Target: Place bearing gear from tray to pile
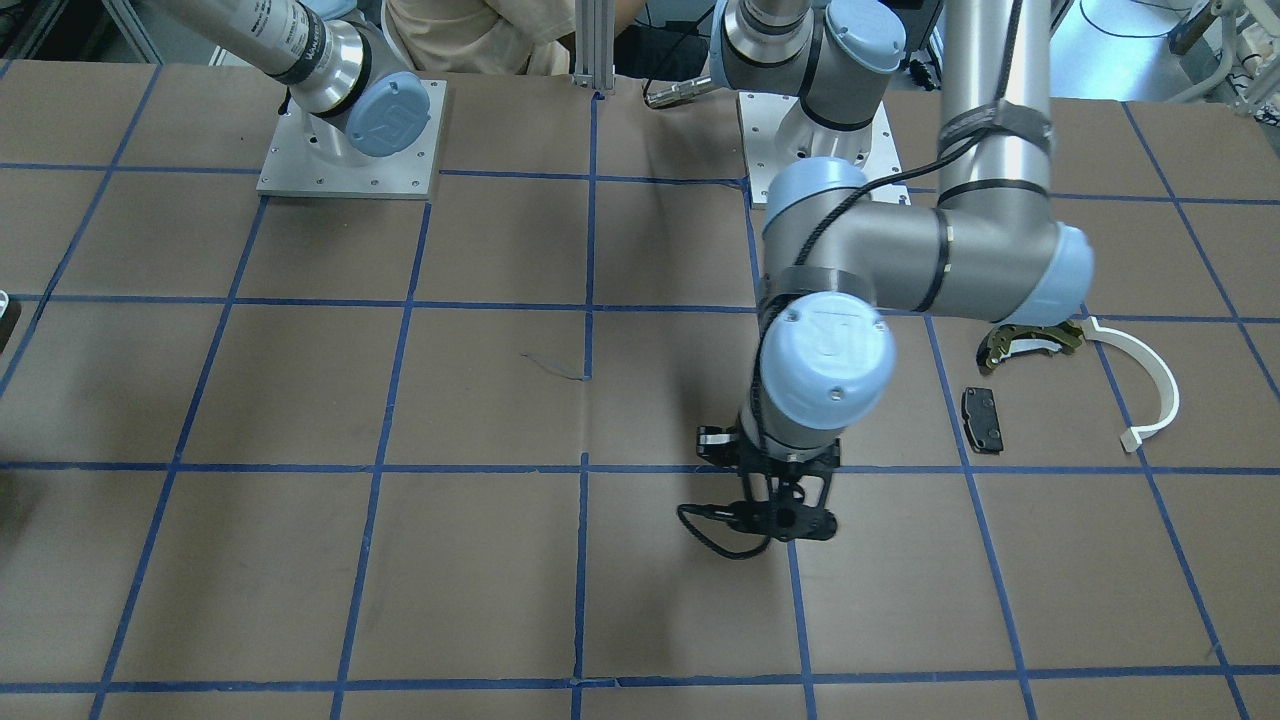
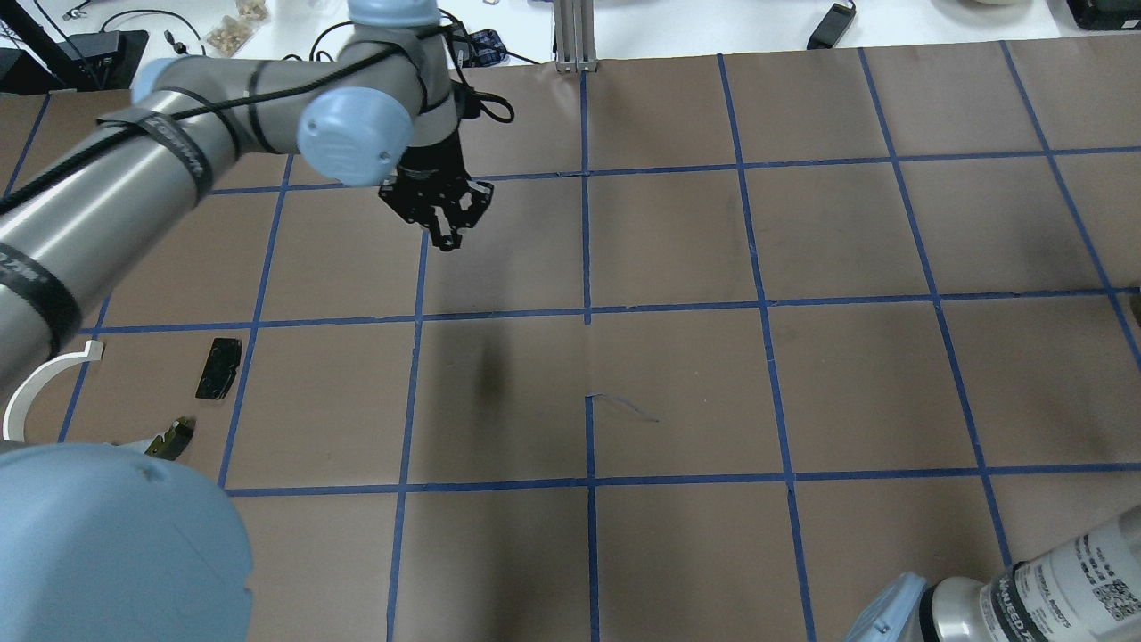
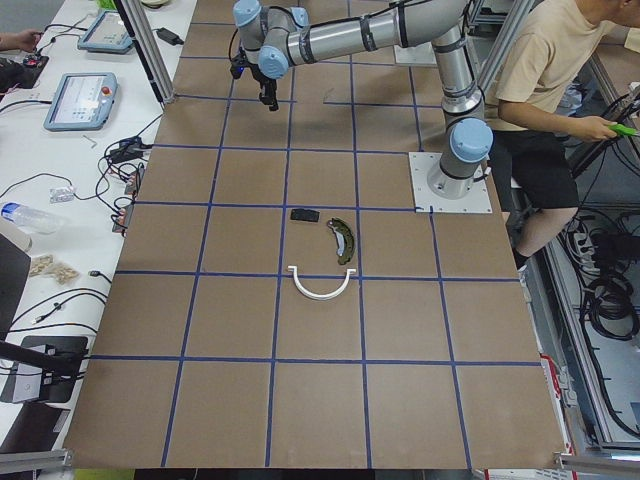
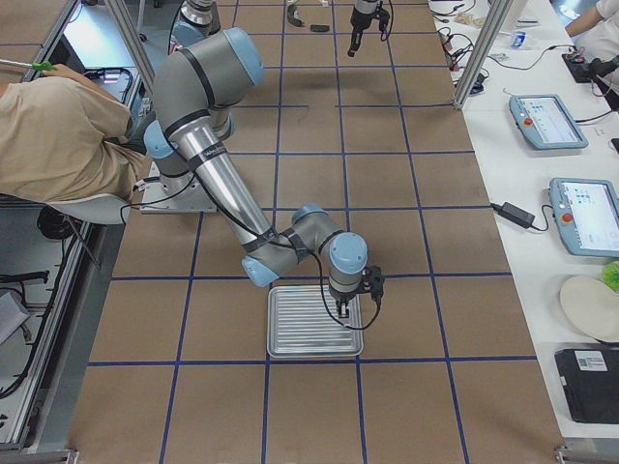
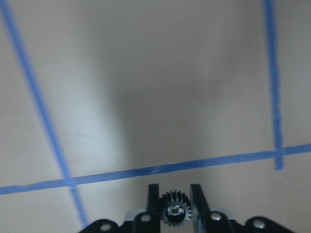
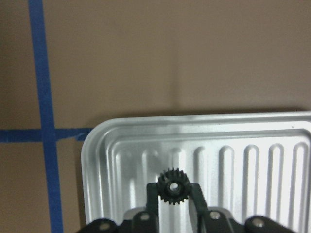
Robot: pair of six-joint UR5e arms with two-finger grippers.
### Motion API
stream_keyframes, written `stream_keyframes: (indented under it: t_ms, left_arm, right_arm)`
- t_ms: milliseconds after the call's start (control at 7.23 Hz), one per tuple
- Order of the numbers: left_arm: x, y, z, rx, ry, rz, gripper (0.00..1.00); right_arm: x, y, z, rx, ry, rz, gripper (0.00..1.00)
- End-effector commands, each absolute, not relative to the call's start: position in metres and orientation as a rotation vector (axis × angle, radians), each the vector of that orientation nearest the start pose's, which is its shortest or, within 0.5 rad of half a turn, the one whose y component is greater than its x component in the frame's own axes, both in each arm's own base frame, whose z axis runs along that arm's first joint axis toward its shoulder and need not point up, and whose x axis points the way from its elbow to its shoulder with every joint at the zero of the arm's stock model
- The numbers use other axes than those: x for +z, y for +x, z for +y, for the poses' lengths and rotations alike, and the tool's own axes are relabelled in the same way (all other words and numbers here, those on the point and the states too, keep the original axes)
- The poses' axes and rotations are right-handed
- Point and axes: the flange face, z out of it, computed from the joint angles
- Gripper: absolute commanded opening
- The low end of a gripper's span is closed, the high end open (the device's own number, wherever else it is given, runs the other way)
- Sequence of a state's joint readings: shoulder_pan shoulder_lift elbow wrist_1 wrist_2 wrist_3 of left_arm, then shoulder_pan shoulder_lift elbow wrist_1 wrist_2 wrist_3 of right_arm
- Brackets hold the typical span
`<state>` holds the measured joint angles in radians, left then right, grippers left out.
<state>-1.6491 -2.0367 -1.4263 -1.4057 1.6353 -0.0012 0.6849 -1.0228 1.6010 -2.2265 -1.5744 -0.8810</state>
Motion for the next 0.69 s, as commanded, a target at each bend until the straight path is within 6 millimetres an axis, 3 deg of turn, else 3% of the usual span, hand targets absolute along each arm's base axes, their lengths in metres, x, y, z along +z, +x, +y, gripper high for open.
stream_keyframes:
  t_ms: [0, 277, 415, 553]
  left_arm:
    - [0.317, -0.061, -0.645, 0.270, -0.048, 3.020, 0.00]
    - [0.317, 0.027, -0.638, 0.301, 0.057, 3.035, 0.00]
    - [0.315, 0.079, -0.632, 0.324, 0.044, 3.032, 0.00]
    - [0.301, 0.118, -0.619, 0.375, 0.052, 3.054, 0.00]
  right_arm:
    - [0.279, -0.351, -0.545, -0.089, 0.046, 3.195, 0.00]
    - [0.307, -0.242, -0.580, -0.034, 0.072, 3.159, 0.00]
    - [0.314, -0.177, -0.594, 0.026, 0.120, 3.132, 0.00]
    - [0.312, -0.114, -0.604, 0.085, 0.148, 3.117, 0.00]
